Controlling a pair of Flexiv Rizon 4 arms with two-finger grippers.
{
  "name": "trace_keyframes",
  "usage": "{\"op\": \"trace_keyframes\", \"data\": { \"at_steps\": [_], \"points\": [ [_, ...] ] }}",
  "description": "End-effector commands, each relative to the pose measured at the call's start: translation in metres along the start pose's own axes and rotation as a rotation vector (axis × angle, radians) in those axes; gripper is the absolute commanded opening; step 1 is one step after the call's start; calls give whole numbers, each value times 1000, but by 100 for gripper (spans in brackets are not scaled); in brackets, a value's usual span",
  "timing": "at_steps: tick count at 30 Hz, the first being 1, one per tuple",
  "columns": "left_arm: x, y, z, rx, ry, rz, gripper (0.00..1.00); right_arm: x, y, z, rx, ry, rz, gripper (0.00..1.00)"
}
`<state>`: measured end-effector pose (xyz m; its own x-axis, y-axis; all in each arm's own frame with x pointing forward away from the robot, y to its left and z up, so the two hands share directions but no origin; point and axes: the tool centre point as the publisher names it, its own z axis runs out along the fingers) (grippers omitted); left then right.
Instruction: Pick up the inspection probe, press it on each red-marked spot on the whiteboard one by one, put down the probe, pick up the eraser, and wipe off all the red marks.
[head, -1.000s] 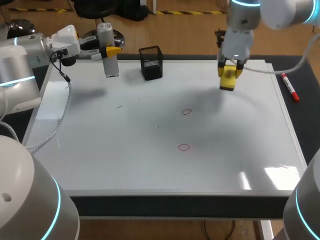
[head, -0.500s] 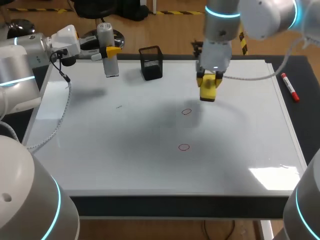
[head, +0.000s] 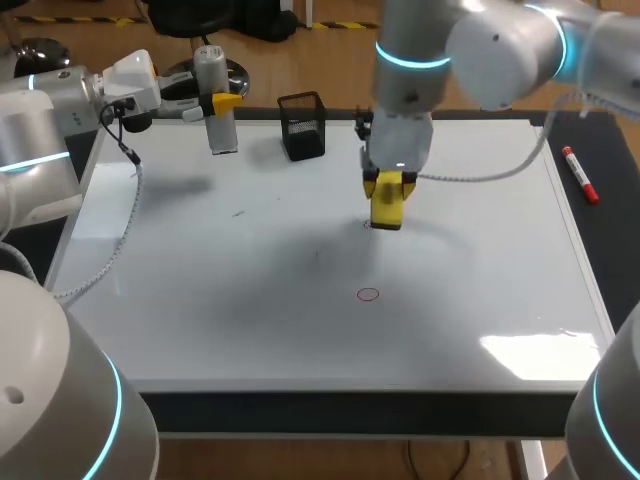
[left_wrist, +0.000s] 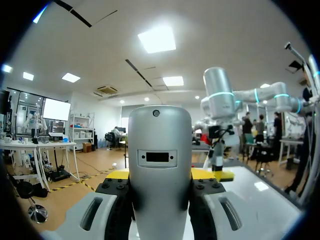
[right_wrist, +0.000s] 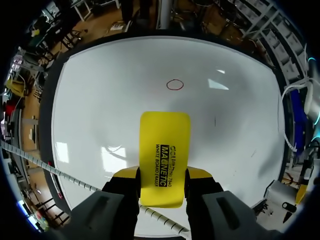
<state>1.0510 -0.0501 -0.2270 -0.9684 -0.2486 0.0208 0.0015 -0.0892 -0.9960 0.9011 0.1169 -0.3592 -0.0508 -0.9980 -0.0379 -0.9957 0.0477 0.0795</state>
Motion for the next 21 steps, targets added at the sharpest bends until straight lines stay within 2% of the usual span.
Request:
{"op": "trace_keyframes", "data": {
  "at_steps": [1, 9, 21],
  "points": [
    [0, 0, 0, 2, 0, 2, 0, -11, 2, 11, -9, 0, -39, 0],
    [0, 0, 0, 2, 0, 2, 0, -27, 6, 28, -25, -3, -114, 0],
    [0, 0, 0, 2, 0, 2, 0, -35, -5, 43, -37, 11, -169, 0]
  ]
}}
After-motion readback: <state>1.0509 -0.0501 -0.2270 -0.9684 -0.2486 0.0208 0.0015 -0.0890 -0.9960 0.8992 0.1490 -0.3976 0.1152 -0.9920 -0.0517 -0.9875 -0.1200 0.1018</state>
